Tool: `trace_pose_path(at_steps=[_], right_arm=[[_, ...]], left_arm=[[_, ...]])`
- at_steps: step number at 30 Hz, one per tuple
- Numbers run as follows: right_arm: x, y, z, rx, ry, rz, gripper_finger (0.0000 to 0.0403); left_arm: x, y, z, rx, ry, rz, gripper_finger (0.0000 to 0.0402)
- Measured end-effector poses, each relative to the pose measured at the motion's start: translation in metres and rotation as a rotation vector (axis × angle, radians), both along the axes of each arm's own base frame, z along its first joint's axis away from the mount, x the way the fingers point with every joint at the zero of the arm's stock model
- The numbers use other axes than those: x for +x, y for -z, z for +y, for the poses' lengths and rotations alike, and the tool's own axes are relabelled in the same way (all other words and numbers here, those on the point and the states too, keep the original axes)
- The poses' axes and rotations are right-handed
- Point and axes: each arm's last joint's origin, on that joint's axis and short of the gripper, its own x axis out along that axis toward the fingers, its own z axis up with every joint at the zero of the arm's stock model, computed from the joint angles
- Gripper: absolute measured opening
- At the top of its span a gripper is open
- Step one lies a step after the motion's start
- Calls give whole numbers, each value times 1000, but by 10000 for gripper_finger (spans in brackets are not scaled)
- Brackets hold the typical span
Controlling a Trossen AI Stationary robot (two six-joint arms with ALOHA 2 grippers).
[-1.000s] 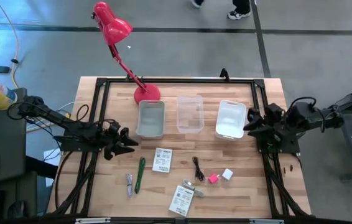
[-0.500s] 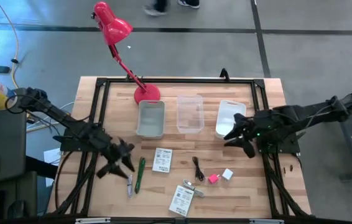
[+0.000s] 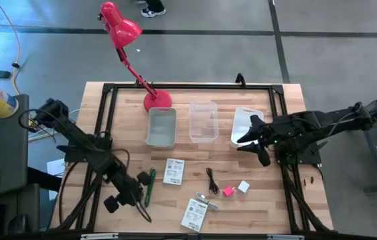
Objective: Pick and place items into bin
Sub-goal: Put the left white charger cable into the gray bin
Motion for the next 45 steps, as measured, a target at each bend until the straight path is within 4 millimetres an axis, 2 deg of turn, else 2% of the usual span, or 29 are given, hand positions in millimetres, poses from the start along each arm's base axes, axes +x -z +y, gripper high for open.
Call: trace_pose_path(at_steps=[4,8,16,21,26,37,45], right_arm=[[-3,-2,1,35,1,-7,128],[-8,-4,4,50,-17,-20,128],[-17,-9,4,43,8,-61,128],[-21,-12,3,21,31,-85,128],[-22,-13,1,-19,52,-98,128],[-22,-13,1,-70,55,-104,128],[-22,-12,1,-68,55,-103,128]], left_arm=[[4,12,-7,189,28,12,126],[2,21,-7,322,76,42,153],[3,34,-7,406,219,79,227],[3,41,-7,423,232,100,247],[5,52,-8,438,226,140,237],[9,73,-13,422,164,223,177],[10,74,-13,410,123,242,126]])
